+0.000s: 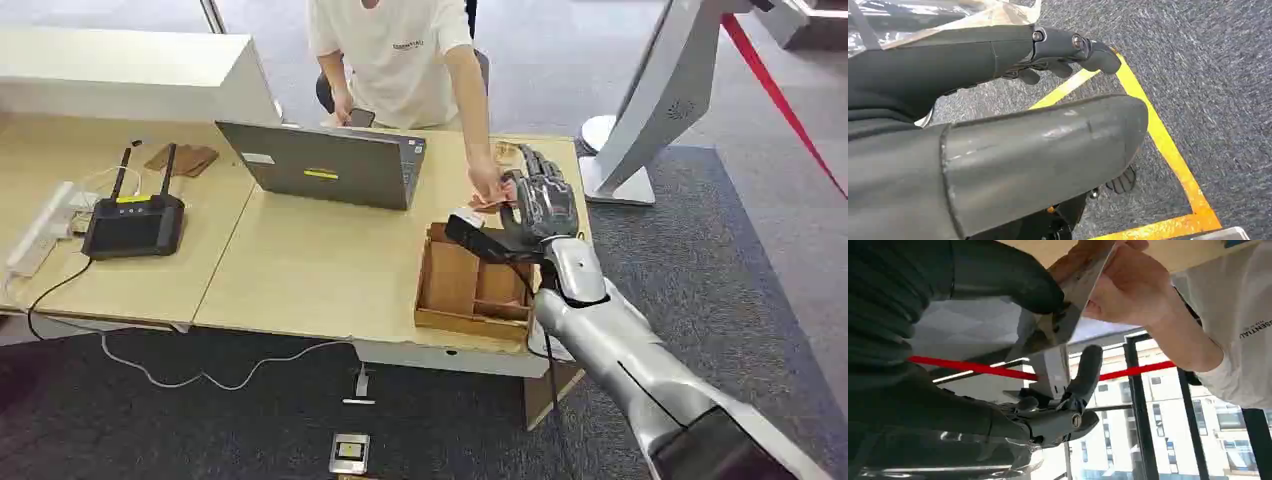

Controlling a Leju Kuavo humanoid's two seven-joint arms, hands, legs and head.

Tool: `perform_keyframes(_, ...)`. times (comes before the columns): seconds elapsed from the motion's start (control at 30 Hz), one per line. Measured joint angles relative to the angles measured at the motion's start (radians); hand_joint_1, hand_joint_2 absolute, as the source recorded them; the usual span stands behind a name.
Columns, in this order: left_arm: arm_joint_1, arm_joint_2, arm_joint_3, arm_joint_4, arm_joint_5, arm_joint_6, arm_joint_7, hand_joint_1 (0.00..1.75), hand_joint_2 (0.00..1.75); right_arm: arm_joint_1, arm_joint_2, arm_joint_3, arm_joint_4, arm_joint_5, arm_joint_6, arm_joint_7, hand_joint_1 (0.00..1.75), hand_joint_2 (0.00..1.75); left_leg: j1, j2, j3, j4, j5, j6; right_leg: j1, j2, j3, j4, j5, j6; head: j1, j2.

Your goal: Pass the card to the sensor for recognition and then transmit it.

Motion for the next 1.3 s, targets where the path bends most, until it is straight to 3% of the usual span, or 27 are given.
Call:
perform_keyframes(0.7,0.000,0.000,0.000,0.000,0.000,0.000,-0.015,0.00,0.00,0.003,-0.018,-0.014,0.002,-0.072,-0.054,-0.032,1.75,1.75,0.000,0.000,0.000,0.000,0.000,0.000,0.000,0.000,0.000,0.000,0.000,0.000,0.000,0.000)
perform_keyframes(0.87,0.003,0.000,0.001,0.001,0.001,0.000,-0.031,0.00,0.00,0.024,-0.025,-0.033,-0.011,-0.138,-0.113,-0.072,1.75,1.75,0.000,0.000,0.001,0.000,0.000,0.000,0.000,0.000,0.000,0.000,0.000,0.000,0.000,0.000)
perform_keyframes(1.07,0.009,-0.002,0.009,0.001,0.001,0.000,-0.043,0.00,0.00,0.099,-0.075,-0.065,-0.086,-0.180,-0.150,-0.066,1.75,1.75,0.000,0.001,0.001,0.000,0.000,0.000,0.000,0.000,0.000,-0.001,0.000,0.000,0.000,0.000)
perform_keyframes(1.3,0.014,-0.005,0.015,0.001,0.001,0.000,-0.042,0.00,0.00,0.226,-0.198,-0.126,-0.209,-0.170,-0.152,0.008,1.75,1.75,0.000,-0.001,0.000,0.000,-0.001,0.001,0.000,0.000,0.002,-0.002,0.000,0.000,0.000,0.000)
